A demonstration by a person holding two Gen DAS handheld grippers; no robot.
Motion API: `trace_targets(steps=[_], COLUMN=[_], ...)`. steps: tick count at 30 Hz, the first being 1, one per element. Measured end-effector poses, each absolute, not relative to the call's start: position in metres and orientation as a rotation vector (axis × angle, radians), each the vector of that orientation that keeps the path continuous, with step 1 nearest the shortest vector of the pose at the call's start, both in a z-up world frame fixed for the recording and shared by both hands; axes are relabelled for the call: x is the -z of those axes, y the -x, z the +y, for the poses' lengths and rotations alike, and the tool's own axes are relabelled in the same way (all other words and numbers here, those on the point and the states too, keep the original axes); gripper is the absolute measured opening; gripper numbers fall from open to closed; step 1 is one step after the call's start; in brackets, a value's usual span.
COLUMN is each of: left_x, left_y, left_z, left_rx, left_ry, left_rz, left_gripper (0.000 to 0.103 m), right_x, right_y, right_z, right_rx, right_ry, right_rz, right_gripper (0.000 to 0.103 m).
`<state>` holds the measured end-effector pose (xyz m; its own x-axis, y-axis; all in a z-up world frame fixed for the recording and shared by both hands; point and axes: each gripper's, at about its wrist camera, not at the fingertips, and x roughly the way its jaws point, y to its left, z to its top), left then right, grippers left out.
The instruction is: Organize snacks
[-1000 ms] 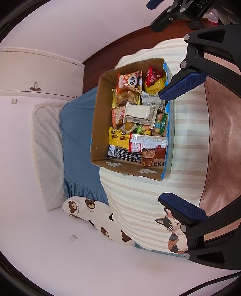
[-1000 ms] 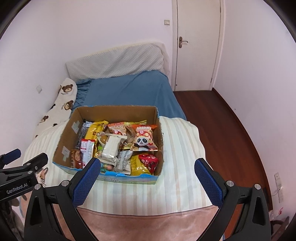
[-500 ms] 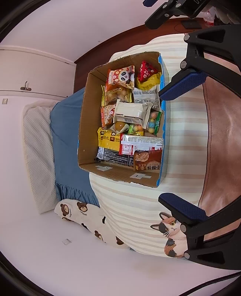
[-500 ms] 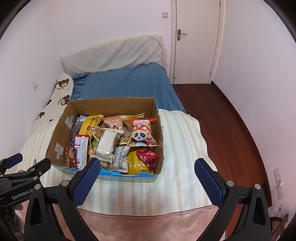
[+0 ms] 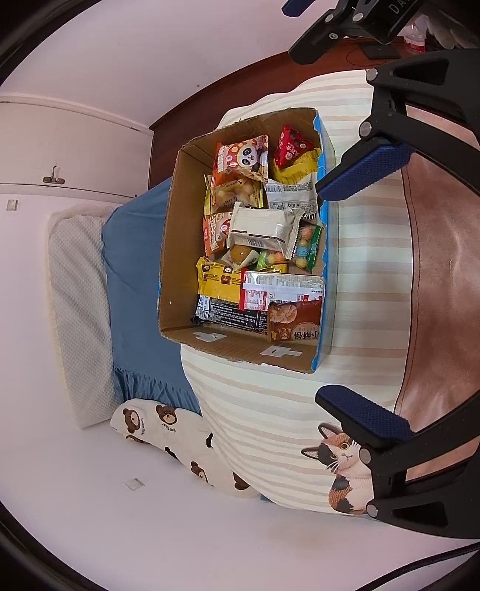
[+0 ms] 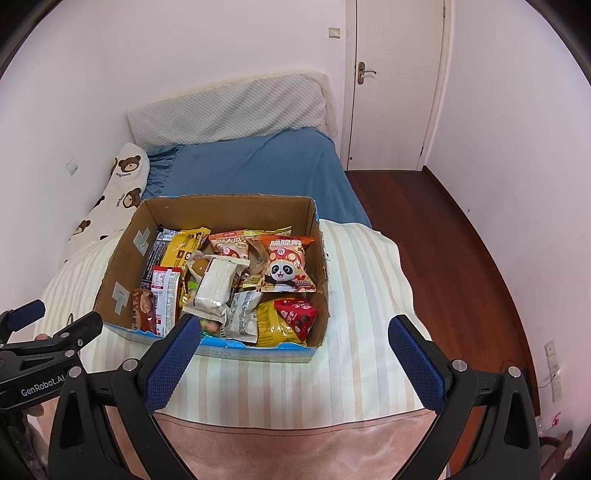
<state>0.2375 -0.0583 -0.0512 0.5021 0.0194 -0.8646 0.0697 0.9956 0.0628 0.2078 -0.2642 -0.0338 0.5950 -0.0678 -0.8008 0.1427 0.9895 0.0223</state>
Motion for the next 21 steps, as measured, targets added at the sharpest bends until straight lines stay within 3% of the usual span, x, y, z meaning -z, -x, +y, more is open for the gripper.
trace_targets(steps=[21], left_x=[0.045], left_y=[-0.230], left_z=[-0.057], left_rx=[0.037], left_ry=[-0.097], left_rz=[1.039], left_gripper=[0.102], right_x=[0.022], right_y=[-0.204], right_z=[-0.260], right_rx=[0.111], right_ry=[-0.055], right_rz=[0.905], right_gripper=[0.103])
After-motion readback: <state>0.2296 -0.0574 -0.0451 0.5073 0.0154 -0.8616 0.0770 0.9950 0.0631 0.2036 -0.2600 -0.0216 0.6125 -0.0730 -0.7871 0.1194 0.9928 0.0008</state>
